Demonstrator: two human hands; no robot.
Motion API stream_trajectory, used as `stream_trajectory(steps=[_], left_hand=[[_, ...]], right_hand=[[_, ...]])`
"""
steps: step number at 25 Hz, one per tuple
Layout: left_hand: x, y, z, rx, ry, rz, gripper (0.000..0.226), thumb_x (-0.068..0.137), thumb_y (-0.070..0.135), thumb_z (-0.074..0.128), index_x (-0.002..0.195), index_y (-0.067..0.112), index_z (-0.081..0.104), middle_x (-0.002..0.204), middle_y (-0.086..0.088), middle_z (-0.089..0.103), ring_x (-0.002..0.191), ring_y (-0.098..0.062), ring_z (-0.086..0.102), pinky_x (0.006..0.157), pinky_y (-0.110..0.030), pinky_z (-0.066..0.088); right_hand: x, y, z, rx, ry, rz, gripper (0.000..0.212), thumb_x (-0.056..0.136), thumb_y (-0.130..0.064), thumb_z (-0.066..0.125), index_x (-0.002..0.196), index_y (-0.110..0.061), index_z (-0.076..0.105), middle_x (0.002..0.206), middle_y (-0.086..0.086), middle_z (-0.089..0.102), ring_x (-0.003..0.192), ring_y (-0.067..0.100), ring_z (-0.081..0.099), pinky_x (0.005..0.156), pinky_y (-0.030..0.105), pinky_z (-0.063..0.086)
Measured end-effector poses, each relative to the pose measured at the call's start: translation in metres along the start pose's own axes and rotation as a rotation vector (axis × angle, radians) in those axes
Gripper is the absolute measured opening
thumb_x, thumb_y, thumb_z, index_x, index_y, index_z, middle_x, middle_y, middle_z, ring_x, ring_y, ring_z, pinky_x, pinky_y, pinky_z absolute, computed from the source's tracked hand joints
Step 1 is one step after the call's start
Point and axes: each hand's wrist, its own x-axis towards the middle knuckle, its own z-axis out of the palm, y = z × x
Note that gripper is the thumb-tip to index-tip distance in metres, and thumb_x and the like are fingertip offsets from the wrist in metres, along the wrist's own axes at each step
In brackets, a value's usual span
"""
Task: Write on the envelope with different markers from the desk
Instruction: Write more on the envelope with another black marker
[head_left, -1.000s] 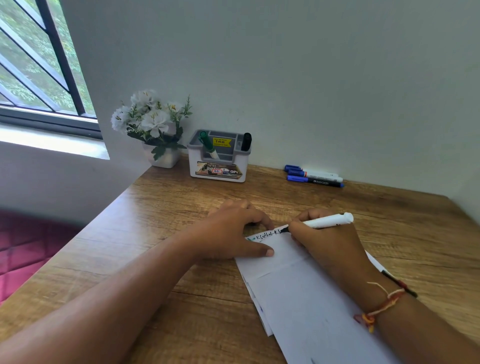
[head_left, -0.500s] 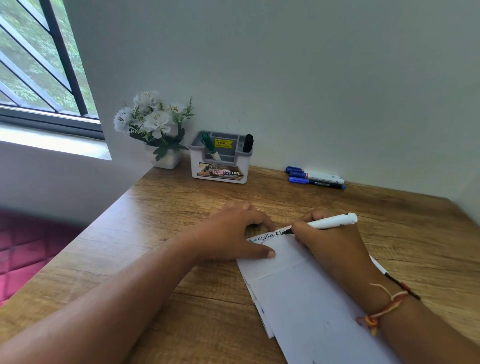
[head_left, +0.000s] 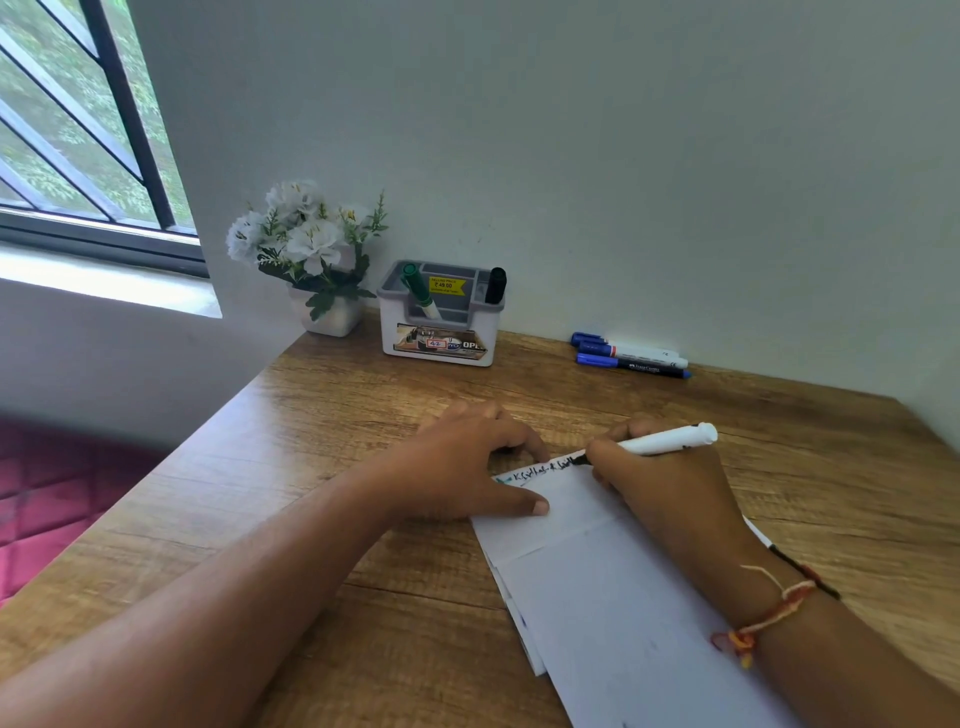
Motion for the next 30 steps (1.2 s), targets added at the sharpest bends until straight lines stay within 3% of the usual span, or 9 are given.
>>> stream_trajectory(steps=[22,30], left_hand=[[-0.0015,0.0018,-0.001,-0.008,-0.008,-0.003,0.051,0.08,0.067,0.066,0.127,0.057,0.05,0.129,0.013,0.048,0.127,-0.015,0.034,0.109,-0.049,0.032],[-0.0004,0.0023,-0.0014,0.001,-0.019,-0.005,0.051,0.079,0.068,0.066,0.126,0.058,0.049,0.128,0.014,0.048,0.125,-0.015,0.035,0.109,-0.052,0.033]], right_hand=[[0.0025,0.0024,-0.0004,0.013,0.029,0.009,0.01,0.079,-0.027,0.067,0.073,-0.02,0.069,0.061,-0.001,0.069,0.064,0.015,0.062,0.058,0.029,0.043],[0.0009,-0.0005,0.0001,0.005,0.01,-0.012,0.011,0.08,-0.026,0.069,0.071,-0.021,0.071,0.068,-0.004,0.07,0.069,0.012,0.064,0.056,0.027,0.04]])
